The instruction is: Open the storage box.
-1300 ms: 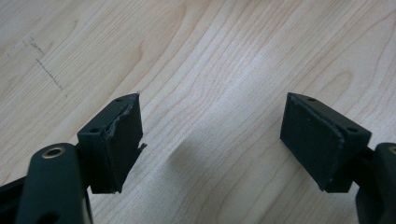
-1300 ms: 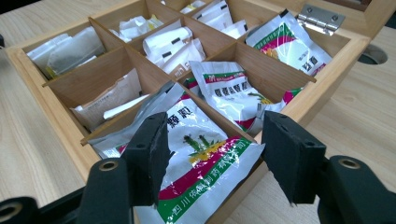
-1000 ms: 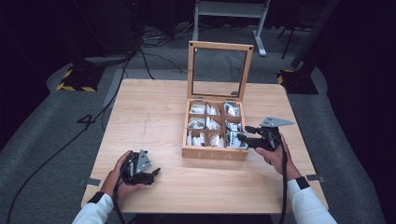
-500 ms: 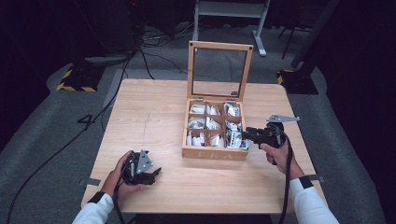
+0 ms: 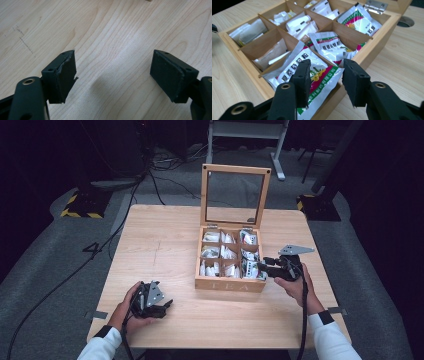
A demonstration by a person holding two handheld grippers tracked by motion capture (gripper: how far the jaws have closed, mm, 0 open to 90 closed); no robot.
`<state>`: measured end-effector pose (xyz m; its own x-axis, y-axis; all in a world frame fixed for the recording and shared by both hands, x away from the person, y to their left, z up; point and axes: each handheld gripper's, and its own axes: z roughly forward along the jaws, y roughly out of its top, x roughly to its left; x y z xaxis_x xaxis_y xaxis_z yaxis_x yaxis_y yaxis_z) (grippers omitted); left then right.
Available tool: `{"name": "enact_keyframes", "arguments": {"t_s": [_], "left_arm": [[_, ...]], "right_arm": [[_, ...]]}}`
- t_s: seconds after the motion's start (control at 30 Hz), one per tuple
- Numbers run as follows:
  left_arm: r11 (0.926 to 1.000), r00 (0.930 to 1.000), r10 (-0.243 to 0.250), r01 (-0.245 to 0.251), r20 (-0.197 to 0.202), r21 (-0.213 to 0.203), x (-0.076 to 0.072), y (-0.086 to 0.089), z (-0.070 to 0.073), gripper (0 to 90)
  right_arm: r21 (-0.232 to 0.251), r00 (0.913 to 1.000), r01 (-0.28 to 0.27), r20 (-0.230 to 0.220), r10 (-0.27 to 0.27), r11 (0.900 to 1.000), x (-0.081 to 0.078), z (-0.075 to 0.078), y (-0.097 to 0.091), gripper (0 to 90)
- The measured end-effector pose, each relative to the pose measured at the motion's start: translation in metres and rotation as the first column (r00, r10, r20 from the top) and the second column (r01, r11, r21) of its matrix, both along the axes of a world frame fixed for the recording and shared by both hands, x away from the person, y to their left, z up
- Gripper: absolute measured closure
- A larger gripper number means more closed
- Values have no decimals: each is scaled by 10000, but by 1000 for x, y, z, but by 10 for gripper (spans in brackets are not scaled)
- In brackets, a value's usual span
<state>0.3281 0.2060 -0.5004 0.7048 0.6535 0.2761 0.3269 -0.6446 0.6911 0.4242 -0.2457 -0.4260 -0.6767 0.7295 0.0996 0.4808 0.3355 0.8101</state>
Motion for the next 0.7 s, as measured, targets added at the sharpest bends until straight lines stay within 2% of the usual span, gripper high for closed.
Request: {"name": "enact_keyframes", "arguments": {"t_s": [0.07,0.1,0.13,0.17,0.23,0.27,0.33,0.57,0.63,0.7], "left_arm": [[10000,10000,34,-34,-50,-34,0,0,0,213],[10000,10000,35,-35,-45,-40,0,0,0,213],[10000,10000,8,-8,0,-17,0,0,0,213],[10000,10000,9,-9,-3,-9,0,0,0,213],[10000,10000,14,-14,0,-19,0,0,0,213],[10000,10000,23,-23,4,-24,-1,0,0,213],[10000,10000,19,-19,68,14,-1,0,0,213],[10000,10000,-11,11,89,-61,-1,1,-1,213],[10000,10000,-18,19,92,-67,-1,1,-1,213],[10000,10000,-23,24,76,-63,-1,1,-1,213]], "right_arm": [[384,9997,-159,-157,166,9991,0,1,-2,606],[608,9992,-310,-252,326,9977,1,1,-3,652],[983,9970,-633,-383,674,9931,1,0,-3,654],[1004,9955,-793,-444,841,9918,0,0,-1,657],[255,9963,-768,-365,777,9967,-1,-2,7,671],[191,9957,-852,-350,858,9962,-1,-3,10,675],[-229,9966,-792,-247,786,9966,-1,-4,15,689],[-304,9957,-919,114,923,9953,1,-4,21,787],[-208,9926,-1186,223,1190,9927,1,-4,21,840],[-366,9912,-1253,389,1267,9914,0,-4,21,871]]}}
